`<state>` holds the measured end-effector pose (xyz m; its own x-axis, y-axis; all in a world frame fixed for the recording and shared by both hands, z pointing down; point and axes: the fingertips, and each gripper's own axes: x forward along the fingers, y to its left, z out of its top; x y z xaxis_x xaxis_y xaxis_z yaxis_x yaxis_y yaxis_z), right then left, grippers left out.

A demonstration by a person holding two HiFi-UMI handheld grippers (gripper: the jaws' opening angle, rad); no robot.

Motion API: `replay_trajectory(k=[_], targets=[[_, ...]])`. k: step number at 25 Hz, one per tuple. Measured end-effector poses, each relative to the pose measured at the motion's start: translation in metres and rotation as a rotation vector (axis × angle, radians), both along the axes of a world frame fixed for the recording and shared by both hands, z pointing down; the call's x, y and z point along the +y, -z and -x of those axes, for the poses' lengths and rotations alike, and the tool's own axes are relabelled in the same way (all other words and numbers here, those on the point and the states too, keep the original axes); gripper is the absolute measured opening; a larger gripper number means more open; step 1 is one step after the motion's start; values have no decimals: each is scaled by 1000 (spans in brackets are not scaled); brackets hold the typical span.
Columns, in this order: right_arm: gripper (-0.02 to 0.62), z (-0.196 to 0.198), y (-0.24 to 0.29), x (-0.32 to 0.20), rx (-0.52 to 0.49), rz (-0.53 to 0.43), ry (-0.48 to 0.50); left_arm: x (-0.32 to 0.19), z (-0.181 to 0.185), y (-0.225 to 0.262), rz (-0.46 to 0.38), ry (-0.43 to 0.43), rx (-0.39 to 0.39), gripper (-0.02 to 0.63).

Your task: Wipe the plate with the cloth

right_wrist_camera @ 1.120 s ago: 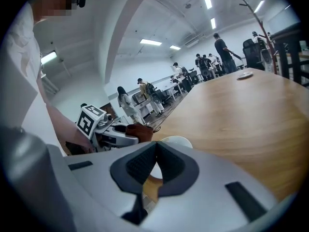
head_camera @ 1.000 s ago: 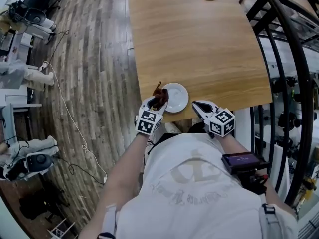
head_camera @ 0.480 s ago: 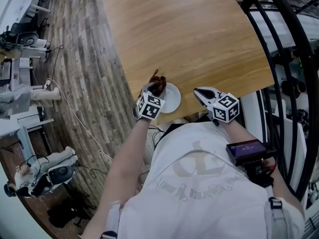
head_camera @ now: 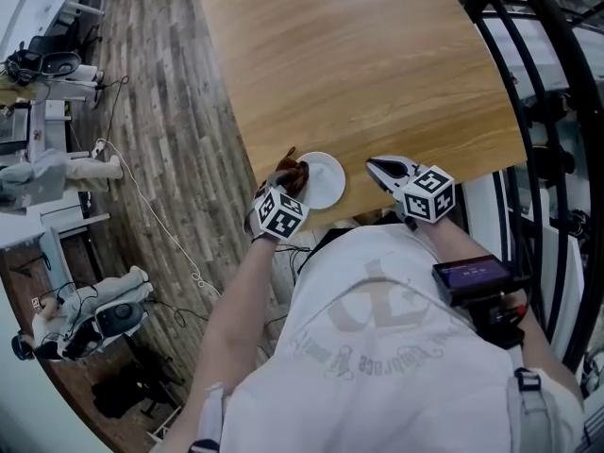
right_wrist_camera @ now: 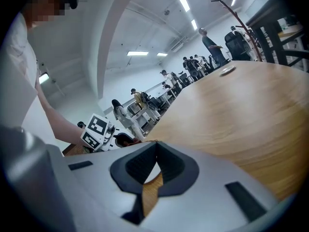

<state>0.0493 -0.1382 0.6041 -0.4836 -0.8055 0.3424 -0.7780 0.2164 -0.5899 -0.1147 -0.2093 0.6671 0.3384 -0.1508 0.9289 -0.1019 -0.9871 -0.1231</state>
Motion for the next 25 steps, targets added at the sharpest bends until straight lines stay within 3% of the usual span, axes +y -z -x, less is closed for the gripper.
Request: replay_trajectory(k=[8,19,25], targets=[[14,-3,-4,-9,-8,-6,35,19,-6,-4,-11,-73,-55,169],[14,-24,-3,12,-13,18,-71,17,-67,-1,-5,-159,-8,169],[14,-34,-6,19,-20,28,-113,22,-83,-5,6,-222,-25,169]])
